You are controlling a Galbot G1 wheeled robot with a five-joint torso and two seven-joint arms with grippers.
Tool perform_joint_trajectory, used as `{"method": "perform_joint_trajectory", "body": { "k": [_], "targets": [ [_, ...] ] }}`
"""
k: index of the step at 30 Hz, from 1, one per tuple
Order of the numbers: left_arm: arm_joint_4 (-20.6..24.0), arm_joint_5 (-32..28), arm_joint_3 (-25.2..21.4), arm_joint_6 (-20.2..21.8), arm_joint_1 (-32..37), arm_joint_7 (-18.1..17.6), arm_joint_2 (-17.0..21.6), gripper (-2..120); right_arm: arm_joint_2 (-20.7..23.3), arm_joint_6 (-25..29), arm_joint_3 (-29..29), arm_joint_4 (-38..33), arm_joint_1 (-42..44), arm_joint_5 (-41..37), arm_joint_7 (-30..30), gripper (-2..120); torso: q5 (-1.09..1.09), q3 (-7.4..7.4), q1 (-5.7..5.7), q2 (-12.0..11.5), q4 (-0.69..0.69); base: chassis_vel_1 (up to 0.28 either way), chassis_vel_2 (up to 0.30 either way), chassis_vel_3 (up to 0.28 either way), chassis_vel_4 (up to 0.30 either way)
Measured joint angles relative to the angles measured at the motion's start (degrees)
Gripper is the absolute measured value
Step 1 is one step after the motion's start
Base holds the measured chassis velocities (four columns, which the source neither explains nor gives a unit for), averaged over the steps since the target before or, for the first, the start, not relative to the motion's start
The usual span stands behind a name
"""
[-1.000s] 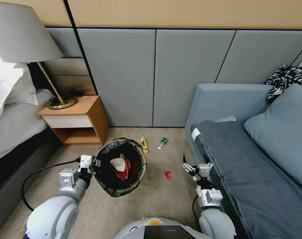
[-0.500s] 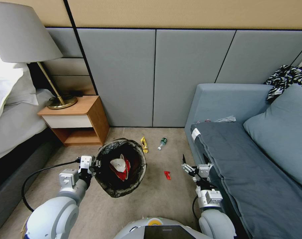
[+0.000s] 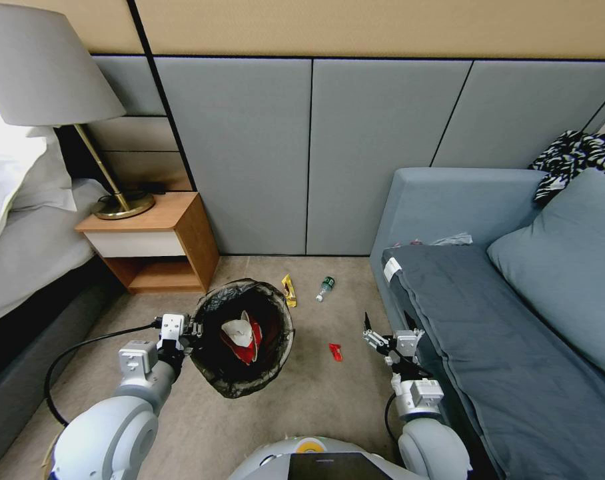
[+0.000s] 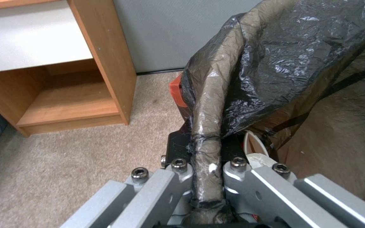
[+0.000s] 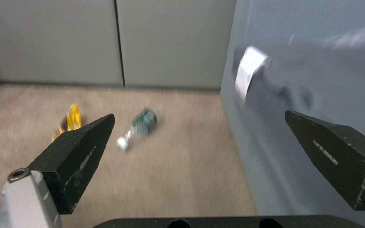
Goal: Pick up the trash bin, then pick up the garbage from the floor and place it into the trash bin.
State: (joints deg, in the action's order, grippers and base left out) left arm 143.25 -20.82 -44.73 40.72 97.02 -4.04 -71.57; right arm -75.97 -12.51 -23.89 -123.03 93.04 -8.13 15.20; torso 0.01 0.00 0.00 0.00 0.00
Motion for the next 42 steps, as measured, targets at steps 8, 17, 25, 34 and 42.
{"method": "perform_joint_trajectory", "body": {
  "k": [8,17,25,34,42],
  "targets": [
    [0.0,-0.5,-0.6,0.0,0.4,-0.4,0.4,1,3.4,-2.6,1.9,6.3,-5.9,-4.9,0.4,100,0.00,0.00,0.00,0.0,0.00,0.000,0.000,0.000,0.000],
    [0.0,-0.5,-1.0,0.1,0.7,-0.8,0.5,1,4.0,-2.7,5.7,13.4,-9.4,-5.6,0.4,100,0.00,0.00,0.00,0.0,-0.01,0.000,0.000,0.000,0.000],
    [0.0,-0.6,-1.4,0.2,0.9,-1.0,0.7,1,5.6,-2.5,9.7,17.6,-12.1,-9.3,-1.7,100,0.00,0.00,0.00,0.0,0.00,0.000,0.000,0.000,0.000],
    [0.0,-0.6,-1.5,0.2,1.0,-1.0,0.6,1,8.9,-1.3,11.7,21.1,-13.5,-11.1,-6.6,100,0.00,0.00,0.00,0.0,-0.01,0.000,0.000,0.000,0.000],
    [0.0,-0.5,-1.4,0.3,1.2,-1.1,0.4,1,8.1,0.2,12.5,26.7,-15.0,-9.6,-8.5,100,0.00,0.00,0.00,0.0,0.00,0.000,0.000,0.000,0.000]
  ]
}}
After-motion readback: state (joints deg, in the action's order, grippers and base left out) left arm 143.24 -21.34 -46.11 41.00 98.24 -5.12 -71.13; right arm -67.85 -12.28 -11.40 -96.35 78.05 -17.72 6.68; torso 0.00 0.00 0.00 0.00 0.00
